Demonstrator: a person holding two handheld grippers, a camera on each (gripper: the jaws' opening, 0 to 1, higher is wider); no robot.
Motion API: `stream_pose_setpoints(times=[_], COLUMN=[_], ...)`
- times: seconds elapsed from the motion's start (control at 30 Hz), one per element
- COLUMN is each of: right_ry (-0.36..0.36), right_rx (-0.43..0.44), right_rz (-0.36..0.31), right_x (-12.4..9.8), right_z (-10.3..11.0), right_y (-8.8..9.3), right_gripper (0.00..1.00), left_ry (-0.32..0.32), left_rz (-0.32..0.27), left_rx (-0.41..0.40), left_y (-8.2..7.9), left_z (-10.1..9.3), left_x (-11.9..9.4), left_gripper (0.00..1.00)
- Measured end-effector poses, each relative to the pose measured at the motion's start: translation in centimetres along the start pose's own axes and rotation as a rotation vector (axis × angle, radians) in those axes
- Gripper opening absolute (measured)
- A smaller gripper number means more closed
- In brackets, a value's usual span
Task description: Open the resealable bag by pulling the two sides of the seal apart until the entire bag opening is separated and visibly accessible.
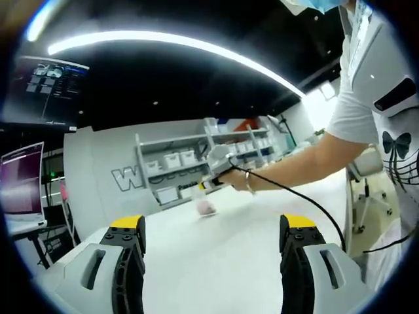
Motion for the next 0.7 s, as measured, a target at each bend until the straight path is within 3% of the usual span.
stream_pose_setpoints(times=[0.7], right_ry=[-0.035], right_rx=[-0.005], right_rz=[0.006], right_x=[1.2], right_z=[1.4], right_y=[0.6], right_gripper=[0.00], left_ry=[-0.003], left_rz=[0.013], left_rx=[-0.003], left_y=[0.5], left_z=[0.1], left_x=[-0.1], left_gripper=[0.83])
Point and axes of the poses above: the point that each gripper's makers call its tool centre point, and the gripper's own axes: x roughly forward along the fingers, z roughly to its left, y roughly out of its underside, the point moved 1 cm from there along -x, roughly backward along the fingers, and after that the axes turned 8 degrees about -y, right-handed, at the moved point
